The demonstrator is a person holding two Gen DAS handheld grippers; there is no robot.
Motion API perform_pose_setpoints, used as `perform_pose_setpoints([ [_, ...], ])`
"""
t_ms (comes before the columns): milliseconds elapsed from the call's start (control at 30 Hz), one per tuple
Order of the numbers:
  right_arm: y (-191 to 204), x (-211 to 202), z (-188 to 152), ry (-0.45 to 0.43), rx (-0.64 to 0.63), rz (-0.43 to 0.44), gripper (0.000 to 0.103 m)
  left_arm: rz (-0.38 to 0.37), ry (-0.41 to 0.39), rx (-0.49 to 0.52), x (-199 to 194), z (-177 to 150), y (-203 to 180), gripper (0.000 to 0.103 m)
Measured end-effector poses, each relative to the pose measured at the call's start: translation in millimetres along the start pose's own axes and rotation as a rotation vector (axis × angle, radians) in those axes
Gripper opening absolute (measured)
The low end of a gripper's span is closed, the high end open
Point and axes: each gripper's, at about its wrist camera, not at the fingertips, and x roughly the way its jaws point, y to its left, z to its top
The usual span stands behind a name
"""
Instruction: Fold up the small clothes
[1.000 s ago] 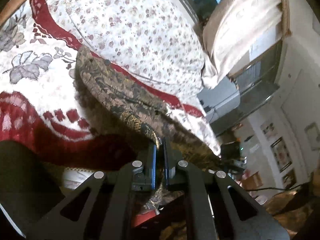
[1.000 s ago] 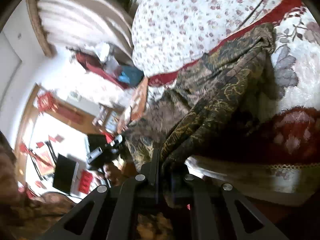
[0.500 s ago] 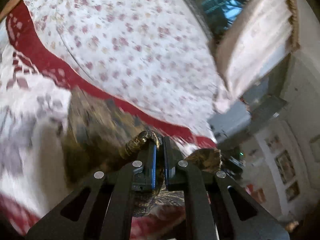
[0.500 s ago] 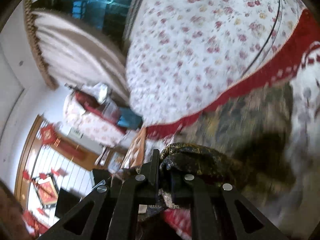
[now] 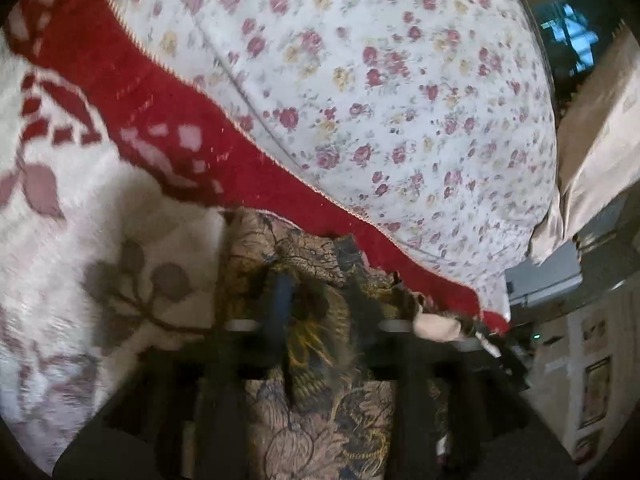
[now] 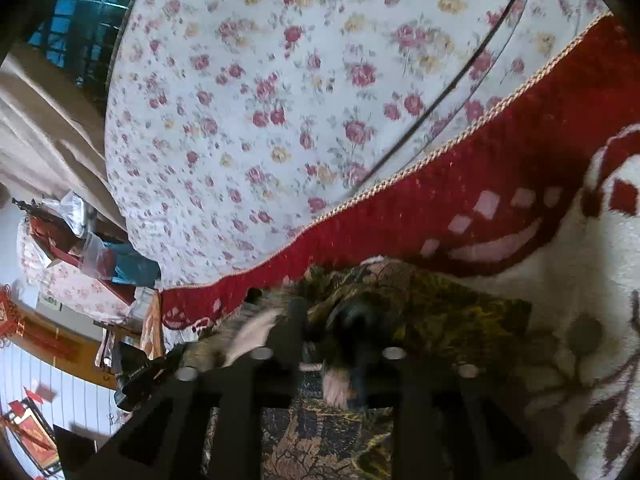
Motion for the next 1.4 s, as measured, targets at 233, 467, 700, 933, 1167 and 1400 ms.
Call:
perform_pose_setpoints([
  [233,33.2,-34.1,-24.9,-0.03,-0.159,0.036,0.058,-0.002,0.013,0.152,-27.2,-17.0,-37.4,0.064],
  [467,54.5,56.9,-38.2,0.272,-0.328,-0.222,0.058,0.129,0.283,0.36,23.0,-74.6,-57.4,0.064],
  [700,53.4,111.9,24.5,0.192,-0.217,-0.146,0.058,0.171,0.223,0.266,58.4,-7.5,-55.5,0.064],
  [933,61.7,76.6,34.5,0.057,-0.211,-0.126,0.07,0.06,0.031,0.133,25.2,49.5,-54.4,0.064],
  [1167,86.4,114.2,-29.1,0.316,-0.464,-0.261,0.07,0.105,0.161,0.211,44.2,4.1,-50.4,0.064],
  [1400,76.6,167.6,6.8,0.235,-0.411,-0.431,0.07,0.24,0.185,0.143,79.0,0.2,-30.9,0.064],
])
